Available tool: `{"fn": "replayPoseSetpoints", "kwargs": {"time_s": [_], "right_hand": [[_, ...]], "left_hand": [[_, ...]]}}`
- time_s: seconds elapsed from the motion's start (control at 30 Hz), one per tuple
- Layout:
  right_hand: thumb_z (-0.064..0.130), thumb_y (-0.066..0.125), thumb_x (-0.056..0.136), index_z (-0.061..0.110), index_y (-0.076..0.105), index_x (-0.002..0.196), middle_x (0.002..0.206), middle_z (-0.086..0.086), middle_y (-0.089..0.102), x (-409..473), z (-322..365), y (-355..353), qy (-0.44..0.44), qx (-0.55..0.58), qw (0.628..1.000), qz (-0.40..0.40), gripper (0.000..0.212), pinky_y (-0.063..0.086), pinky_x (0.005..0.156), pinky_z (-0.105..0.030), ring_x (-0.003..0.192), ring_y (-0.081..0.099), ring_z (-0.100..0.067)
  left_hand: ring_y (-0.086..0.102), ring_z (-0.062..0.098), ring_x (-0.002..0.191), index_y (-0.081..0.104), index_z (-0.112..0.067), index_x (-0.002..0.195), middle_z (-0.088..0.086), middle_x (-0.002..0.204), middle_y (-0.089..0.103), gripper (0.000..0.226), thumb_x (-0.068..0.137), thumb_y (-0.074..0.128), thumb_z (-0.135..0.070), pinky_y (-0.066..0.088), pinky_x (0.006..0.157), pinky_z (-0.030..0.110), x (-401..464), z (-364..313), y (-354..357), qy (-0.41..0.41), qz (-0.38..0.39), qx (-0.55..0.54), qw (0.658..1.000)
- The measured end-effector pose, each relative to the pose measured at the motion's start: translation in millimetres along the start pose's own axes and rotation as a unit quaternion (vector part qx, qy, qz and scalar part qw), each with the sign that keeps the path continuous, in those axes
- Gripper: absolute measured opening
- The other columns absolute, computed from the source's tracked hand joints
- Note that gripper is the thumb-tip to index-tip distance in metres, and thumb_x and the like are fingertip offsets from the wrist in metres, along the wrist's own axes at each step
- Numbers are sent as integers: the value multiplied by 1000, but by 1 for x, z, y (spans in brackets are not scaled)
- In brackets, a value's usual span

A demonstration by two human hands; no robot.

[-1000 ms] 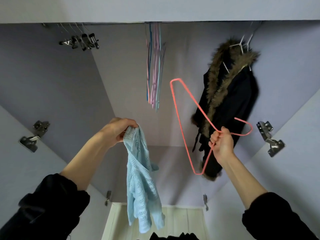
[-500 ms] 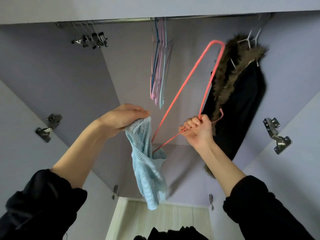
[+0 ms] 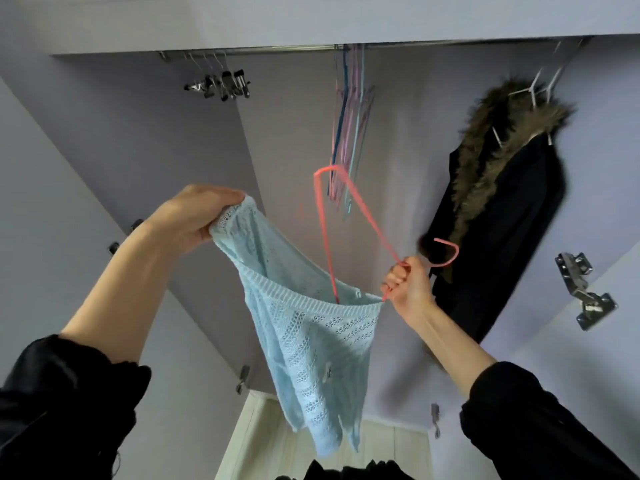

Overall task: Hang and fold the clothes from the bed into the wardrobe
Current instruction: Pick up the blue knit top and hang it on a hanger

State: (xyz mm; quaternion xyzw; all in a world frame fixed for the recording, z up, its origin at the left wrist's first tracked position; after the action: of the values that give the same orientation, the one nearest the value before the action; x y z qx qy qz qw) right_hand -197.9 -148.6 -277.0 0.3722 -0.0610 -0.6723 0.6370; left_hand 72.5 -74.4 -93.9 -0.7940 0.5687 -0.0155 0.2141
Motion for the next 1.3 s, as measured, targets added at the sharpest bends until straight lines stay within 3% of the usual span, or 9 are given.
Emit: {"fn": "replayPoseSetpoints", "kwargs": {"time_s": [0.13, 0.23, 0.37, 0.5, 0.63, 0.97, 1.07, 1.2, 1.3], "right_hand": [[22, 40, 65, 23, 31, 36, 38, 7, 20, -4, 23, 29, -5, 82, 995, 58, 30, 20, 48, -26, 35, 19, -11], [11, 30, 87, 20, 30, 53, 36, 9, 21, -3, 24, 48, -37, -8, 997, 68, 35, 16, 48, -25, 32, 19, -7], [6, 30, 92, 20, 27, 61, 34, 11, 24, 4, 6, 37, -101, -166, 981, 3, 35, 12, 49, -26, 32, 19, -4], [9, 30, 86, 20, 27, 55, 34, 9, 22, 1, 0, 37, -20, -2, 1000, 11, 33, 13, 50, -25, 31, 19, -7], [22, 37, 62, 19, 29, 35, 38, 5, 21, -5, 15, 59, 7, 176, 983, 57, 29, 19, 53, -26, 37, 21, -13], [23, 39, 63, 18, 28, 35, 39, 4, 20, -10, 27, 97, -6, 188, 975, 118, 31, 20, 52, -26, 42, 19, -14], [22, 40, 66, 20, 30, 34, 38, 5, 22, -5, 22, 93, 3, 150, 981, 121, 33, 21, 51, -26, 39, 20, -13], [21, 36, 93, 20, 28, 50, 38, 5, 22, 1, -7, 84, 26, 28, 996, 79, 44, 18, 50, -27, 36, 20, -11], [26, 40, 99, 21, 23, 56, 37, 6, 20, 7, -16, 65, -22, -95, 995, 22, 46, 16, 50, -28, 36, 18, -11]], "left_hand": [[60, 11, 73, 68, -17, 86, -1, 83, 66, 12, 92, 58, -21, 47, 65, 23, -5, 0, 15, 21, 21, 58, 998], [60, 10, 69, 69, -12, 85, -1, 76, 65, 16, 93, 57, -20, 50, 68, 23, -9, -8, 26, 46, 49, 53, 996], [61, 12, 66, 67, -11, 84, 0, 72, 65, 16, 93, 56, -18, 52, 62, 20, -14, -19, 23, 51, 58, 1, 997], [59, 13, 69, 67, -8, 91, 2, 77, 64, 18, 94, 55, -22, 50, 64, 20, -15, -21, 14, 53, 70, 48, 995], [60, 11, 71, 67, -14, 87, 0, 80, 64, 15, 93, 57, -23, 49, 66, 20, -16, -17, 12, 51, 79, 98, 991], [57, 13, 69, 64, -16, 77, 2, 76, 59, 15, 90, 57, -17, 43, 66, 24, -22, -32, 3, 71, 69, 88, 991], [55, 11, 64, 63, -16, 75, 0, 71, 57, 16, 90, 56, -16, 41, 61, 22, -23, -34, 10, 81, 82, 64, 991], [55, 11, 64, 64, -14, 79, 1, 73, 58, 12, 89, 56, -13, 43, 58, 18, -24, -42, 23, 94, 103, 34, 990], [55, 11, 62, 63, -13, 76, 0, 69, 58, 17, 90, 54, -14, 45, 55, 15, -22, -45, 17, 98, 96, 8, 990]]}}
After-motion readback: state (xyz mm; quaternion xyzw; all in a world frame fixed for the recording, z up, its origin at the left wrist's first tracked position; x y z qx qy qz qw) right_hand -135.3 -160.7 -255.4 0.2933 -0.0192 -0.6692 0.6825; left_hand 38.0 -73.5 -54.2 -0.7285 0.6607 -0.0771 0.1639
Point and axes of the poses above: each hand's wrist, its own x-axis towards the middle knuckle, its own y-axis out of the palm, z = x × y, the point moved 3 cm from there along x, towards the middle knuckle
